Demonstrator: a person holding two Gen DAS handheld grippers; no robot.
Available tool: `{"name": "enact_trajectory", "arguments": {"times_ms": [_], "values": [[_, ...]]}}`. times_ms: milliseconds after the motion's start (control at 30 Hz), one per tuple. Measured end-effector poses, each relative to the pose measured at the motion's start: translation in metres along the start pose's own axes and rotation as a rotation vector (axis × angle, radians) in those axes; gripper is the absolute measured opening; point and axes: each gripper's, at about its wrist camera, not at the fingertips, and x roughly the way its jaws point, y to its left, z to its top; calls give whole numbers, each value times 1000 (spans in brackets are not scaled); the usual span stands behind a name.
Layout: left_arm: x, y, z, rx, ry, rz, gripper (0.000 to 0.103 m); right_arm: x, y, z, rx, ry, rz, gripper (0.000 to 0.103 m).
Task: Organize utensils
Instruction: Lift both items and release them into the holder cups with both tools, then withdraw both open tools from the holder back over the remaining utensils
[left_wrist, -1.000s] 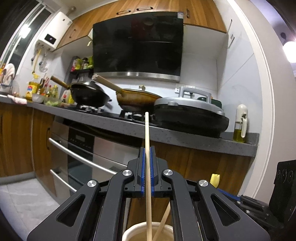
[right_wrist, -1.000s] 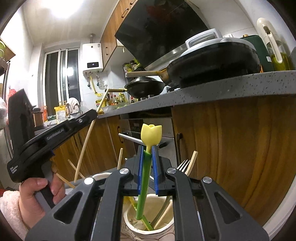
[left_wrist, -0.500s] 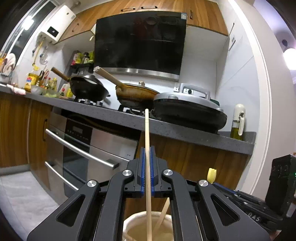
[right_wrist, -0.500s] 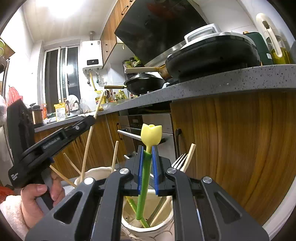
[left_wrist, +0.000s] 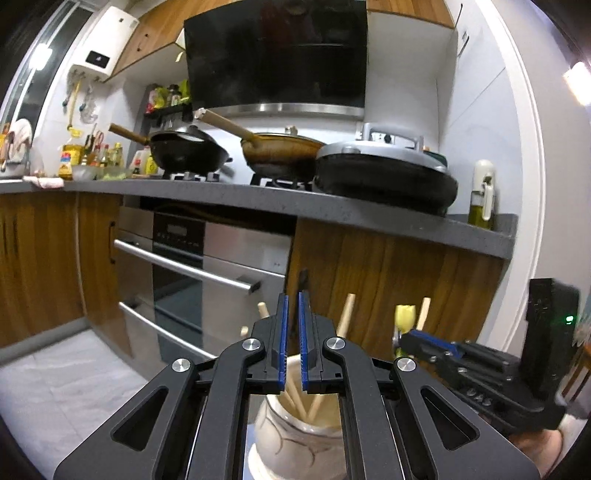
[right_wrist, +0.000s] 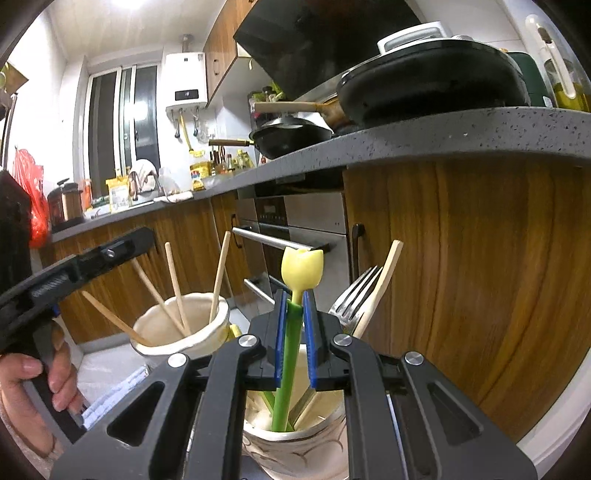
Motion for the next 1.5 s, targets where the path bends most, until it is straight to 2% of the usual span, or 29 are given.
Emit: {"name": "enact_trajectory", "arguments": {"times_ms": [133, 200, 267, 333, 400, 467, 533, 567, 667, 700, 733, 800, 1033, 1333, 1500], "values": [[-4, -3, -1, 26, -7, 4, 7, 6, 2, -4, -19, 33, -12, 9], [-7, -6, -1, 32, -16, 2, 15, 10, 4, -6, -25, 54, -13, 9], [-10, -9, -1, 46, -26, 6, 17, 9, 5, -6, -31, 53, -18, 12], [-13, -12, 0, 62, -35, 18, 23, 5, 5, -5, -31, 32, -24, 29], [-17, -13, 2, 69, -44, 34, 39, 1, 4, -3, -25, 10, -26, 32], [-21, -13, 4, 65, -56, 41, 49, -5, 3, -3, -10, 0, -33, 37], [-27, -13, 5, 64, -64, 54, 59, -12, 0, -1, 15, -4, -37, 53], [-28, -14, 6, 64, -64, 62, 67, -16, -1, 0, 24, -8, -41, 56], [-37, -16, 5, 68, -70, 99, 79, -30, -1, 2, 38, -35, -48, 79], [-40, -16, 5, 70, -71, 108, 84, -35, 0, 2, 38, -47, -53, 92], [-44, -16, 3, 69, -73, 117, 86, -41, 2, 1, 36, -62, -62, 98], [-51, -15, 1, 61, -68, 122, 93, -49, 4, 1, 27, -68, -73, 98], [-64, -9, -24, 52, 27, 151, 96, -73, 7, -19, 13, -20, -102, 98], [-82, 8, -69, 20, 175, 197, 96, -83, 14, -57, 27, 133, -98, 98], [-89, 15, -86, -3, 232, 209, 96, -83, 19, -72, 53, 219, -79, 98]]}}
